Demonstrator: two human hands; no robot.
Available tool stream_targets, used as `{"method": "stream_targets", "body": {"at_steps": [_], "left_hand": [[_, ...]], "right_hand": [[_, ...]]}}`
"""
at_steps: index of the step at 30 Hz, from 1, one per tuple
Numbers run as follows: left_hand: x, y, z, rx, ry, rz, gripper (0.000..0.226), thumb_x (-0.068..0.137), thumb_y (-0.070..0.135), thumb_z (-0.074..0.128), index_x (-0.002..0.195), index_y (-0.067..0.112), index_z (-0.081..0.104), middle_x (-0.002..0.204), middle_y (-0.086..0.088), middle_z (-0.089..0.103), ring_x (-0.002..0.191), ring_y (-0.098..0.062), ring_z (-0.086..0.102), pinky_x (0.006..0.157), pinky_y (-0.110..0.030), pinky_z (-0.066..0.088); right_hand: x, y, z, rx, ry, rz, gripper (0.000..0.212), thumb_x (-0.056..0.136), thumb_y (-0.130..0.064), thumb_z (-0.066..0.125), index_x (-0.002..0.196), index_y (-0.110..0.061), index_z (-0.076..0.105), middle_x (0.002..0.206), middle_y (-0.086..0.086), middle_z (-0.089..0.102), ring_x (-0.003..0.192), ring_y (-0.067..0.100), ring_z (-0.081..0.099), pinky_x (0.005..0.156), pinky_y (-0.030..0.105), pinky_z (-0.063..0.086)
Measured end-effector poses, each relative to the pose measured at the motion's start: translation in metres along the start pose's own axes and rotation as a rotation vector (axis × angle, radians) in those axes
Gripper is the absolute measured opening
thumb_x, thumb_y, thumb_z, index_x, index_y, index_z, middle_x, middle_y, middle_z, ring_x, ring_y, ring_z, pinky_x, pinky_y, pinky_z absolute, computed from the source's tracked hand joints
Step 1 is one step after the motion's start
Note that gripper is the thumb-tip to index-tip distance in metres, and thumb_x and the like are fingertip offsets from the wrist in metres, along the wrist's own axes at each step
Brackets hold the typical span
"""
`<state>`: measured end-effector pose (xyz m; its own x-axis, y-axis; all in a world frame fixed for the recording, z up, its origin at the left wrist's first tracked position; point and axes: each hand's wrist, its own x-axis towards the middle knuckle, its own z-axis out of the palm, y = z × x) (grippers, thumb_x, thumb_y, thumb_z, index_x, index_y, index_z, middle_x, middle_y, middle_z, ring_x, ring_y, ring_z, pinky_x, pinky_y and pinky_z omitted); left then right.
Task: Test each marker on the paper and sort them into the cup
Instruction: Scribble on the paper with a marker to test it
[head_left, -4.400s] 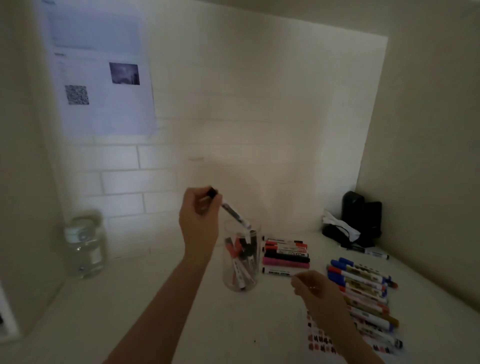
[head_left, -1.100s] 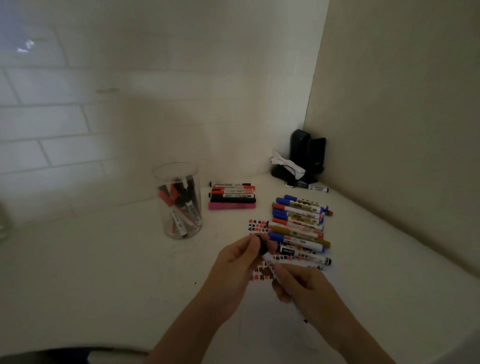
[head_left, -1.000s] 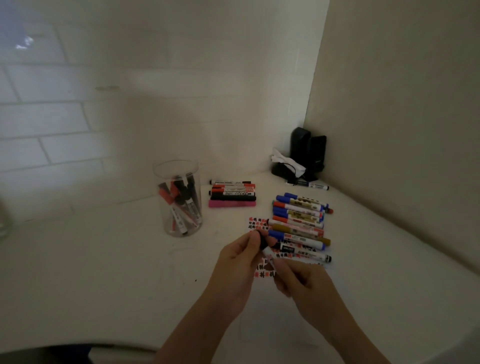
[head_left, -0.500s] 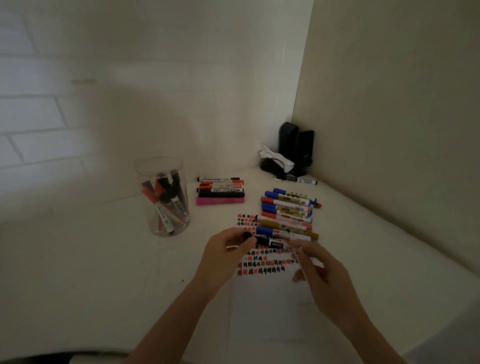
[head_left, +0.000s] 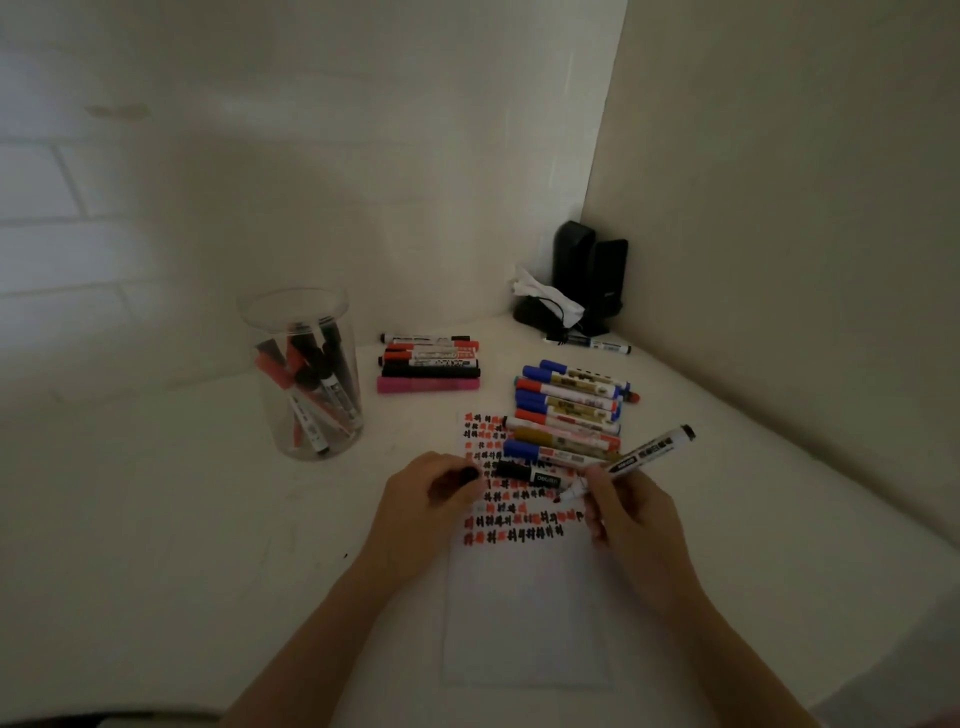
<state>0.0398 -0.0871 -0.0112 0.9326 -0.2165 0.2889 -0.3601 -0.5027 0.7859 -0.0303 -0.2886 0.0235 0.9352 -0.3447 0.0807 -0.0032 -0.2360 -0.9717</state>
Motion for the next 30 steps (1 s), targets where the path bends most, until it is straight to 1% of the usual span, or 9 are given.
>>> {"method": "stream_targets", "body": {"at_steps": [3, 7, 8, 12, 15, 18, 23, 26, 30], "left_hand": [[-0.001, -0.004, 0.003, 0.046, -0.02, 0.051, 0.022, 0.087, 0.033, 0.065, 0.107, 0.024, 0.066, 0.097, 0.015, 0.062, 0.089, 0.007, 0.056, 0.079, -0.002, 0.039], [0.001, -0.004, 0.007, 0.072, 0.038, 0.053, 0.022, 0.088, 0.034, 0.064, 0.108, 0.023, 0.066, 0.097, 0.014, 0.063, 0.085, 0.006, 0.056, 0.076, -0.002, 0.039], [0.001, -0.003, 0.007, 0.074, 0.045, 0.048, 0.021, 0.088, 0.034, 0.064, 0.107, 0.024, 0.066, 0.096, 0.015, 0.063, 0.085, 0.007, 0.056, 0.075, -0.002, 0.039], [0.001, -0.003, 0.007, 0.056, 0.058, 0.033, 0.02, 0.088, 0.035, 0.066, 0.105, 0.025, 0.067, 0.094, 0.015, 0.064, 0.084, 0.007, 0.057, 0.074, 0.0, 0.04], [0.001, -0.003, 0.007, 0.055, 0.064, 0.01, 0.02, 0.087, 0.034, 0.066, 0.105, 0.025, 0.068, 0.094, 0.015, 0.065, 0.085, 0.007, 0.057, 0.074, 0.002, 0.039], [0.0, 0.0, 0.008, 0.055, 0.067, 0.002, 0.019, 0.087, 0.032, 0.066, 0.104, 0.023, 0.068, 0.093, 0.014, 0.064, 0.083, 0.007, 0.057, 0.073, 0.002, 0.038], [0.0, 0.001, 0.007, 0.086, 0.062, 0.004, 0.02, 0.088, 0.033, 0.065, 0.106, 0.024, 0.067, 0.095, 0.015, 0.063, 0.083, 0.011, 0.054, 0.073, 0.002, 0.037], [-0.001, 0.001, 0.006, 0.099, 0.066, 0.017, 0.019, 0.088, 0.032, 0.065, 0.105, 0.025, 0.067, 0.093, 0.018, 0.061, 0.083, 0.013, 0.053, 0.073, 0.005, 0.035], [-0.001, 0.0, 0.007, 0.104, 0.061, 0.017, 0.021, 0.087, 0.033, 0.065, 0.106, 0.024, 0.067, 0.093, 0.018, 0.061, 0.083, 0.013, 0.053, 0.071, 0.005, 0.035]], "right_hand": [[0.005, 0.019, 0.0, -0.155, 0.077, -0.013, 0.017, 0.093, -0.032, 0.056, 0.092, -0.016, 0.062, 0.064, -0.009, 0.062, 0.047, -0.004, 0.056, 0.045, 0.011, 0.042], [0.007, 0.026, -0.006, -0.26, 0.132, 0.0, 0.018, 0.085, -0.035, 0.067, 0.078, -0.018, 0.063, 0.065, -0.006, 0.064, 0.052, -0.006, 0.058, 0.047, 0.008, 0.042], [0.007, 0.028, -0.008, -0.282, 0.135, 0.001, 0.017, 0.084, -0.034, 0.069, 0.077, -0.019, 0.063, 0.066, -0.008, 0.064, 0.055, -0.006, 0.059, 0.047, 0.007, 0.041], [0.006, 0.035, -0.013, -0.35, 0.137, 0.009, 0.018, 0.084, -0.035, 0.069, 0.076, -0.018, 0.067, 0.065, -0.005, 0.066, 0.057, 0.007, 0.06, 0.05, 0.017, 0.046], [0.004, 0.033, -0.012, -0.33, 0.107, 0.002, 0.014, 0.082, -0.035, 0.071, 0.071, -0.03, 0.064, 0.068, -0.015, 0.065, 0.064, 0.003, 0.062, 0.053, 0.01, 0.046], [0.004, 0.032, -0.012, -0.342, 0.073, -0.041, 0.013, 0.081, -0.035, 0.071, 0.074, -0.037, 0.061, 0.072, -0.019, 0.065, 0.065, -0.001, 0.064, 0.054, 0.01, 0.048], [0.005, 0.037, -0.011, -0.362, 0.066, -0.083, 0.011, 0.087, -0.038, 0.064, 0.086, -0.028, 0.064, 0.076, -0.021, 0.063, 0.064, -0.015, 0.057, 0.051, 0.004, 0.041], [0.006, 0.038, -0.011, -0.361, 0.069, -0.1, 0.01, 0.087, -0.038, 0.064, 0.089, -0.029, 0.064, 0.079, -0.025, 0.061, 0.066, -0.016, 0.058, 0.055, 0.003, 0.043], [0.007, 0.041, -0.011, -0.397, 0.061, -0.107, 0.01, 0.085, -0.042, 0.064, 0.085, -0.033, 0.062, 0.077, -0.026, 0.061, 0.07, -0.012, 0.06, 0.058, 0.005, 0.047]]}}
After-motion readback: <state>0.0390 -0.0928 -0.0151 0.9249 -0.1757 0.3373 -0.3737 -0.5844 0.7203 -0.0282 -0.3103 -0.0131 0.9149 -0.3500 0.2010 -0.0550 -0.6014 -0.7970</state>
